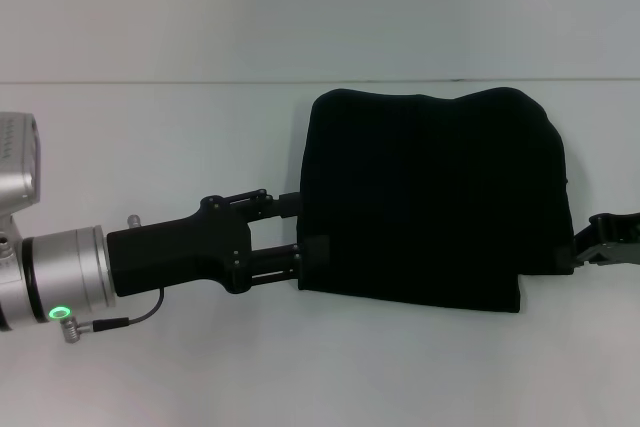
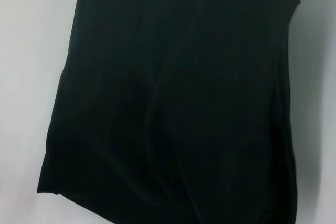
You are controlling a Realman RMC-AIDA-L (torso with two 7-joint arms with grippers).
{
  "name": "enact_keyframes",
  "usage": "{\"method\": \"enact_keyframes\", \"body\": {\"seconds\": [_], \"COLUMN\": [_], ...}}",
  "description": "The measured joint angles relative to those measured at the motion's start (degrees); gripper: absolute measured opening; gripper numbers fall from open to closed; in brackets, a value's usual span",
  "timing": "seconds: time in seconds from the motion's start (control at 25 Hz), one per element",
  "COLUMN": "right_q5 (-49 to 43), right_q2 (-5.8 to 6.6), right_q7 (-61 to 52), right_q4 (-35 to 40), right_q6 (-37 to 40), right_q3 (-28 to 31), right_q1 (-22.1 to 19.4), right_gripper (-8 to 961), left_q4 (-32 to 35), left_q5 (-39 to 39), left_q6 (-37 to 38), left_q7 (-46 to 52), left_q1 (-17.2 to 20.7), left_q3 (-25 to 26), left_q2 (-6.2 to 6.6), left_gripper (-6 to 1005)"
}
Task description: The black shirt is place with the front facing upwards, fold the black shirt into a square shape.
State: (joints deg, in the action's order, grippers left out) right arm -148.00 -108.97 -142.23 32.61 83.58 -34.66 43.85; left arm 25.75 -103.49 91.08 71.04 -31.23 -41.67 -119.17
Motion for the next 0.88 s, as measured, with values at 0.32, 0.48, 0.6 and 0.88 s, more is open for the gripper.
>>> {"method": "enact_keyframes", "body": {"seconds": [0.32,0.48,0.6,0.88], "right_q5": [3.4,7.2,10.2,11.8], "right_q2": [0.56,1.15,1.58,2.11], "right_q7": [1.1,2.0,3.0,4.6], "right_q4": [0.0,0.0,0.0,0.0], "right_q6": [1.8,3.2,3.9,4.4], "right_q3": [2.4,3.6,4.6,7.8], "right_q1": [-2.3,-4.7,-6.5,-8.8], "right_gripper": [6,3,2,3], "left_q4": [0.0,0.0,0.0,0.0], "left_q5": [0.2,0.2,0.2,0.2], "left_q6": [0.0,0.0,0.0,-0.2], "left_q7": [-0.1,-0.4,-0.5,-0.5], "left_q1": [-0.1,-0.1,-0.2,-0.4], "left_q3": [0.1,0.1,0.1,0.1], "left_q2": [0.06,0.07,0.01,-0.11], "left_gripper": [726,726,725,725]}}
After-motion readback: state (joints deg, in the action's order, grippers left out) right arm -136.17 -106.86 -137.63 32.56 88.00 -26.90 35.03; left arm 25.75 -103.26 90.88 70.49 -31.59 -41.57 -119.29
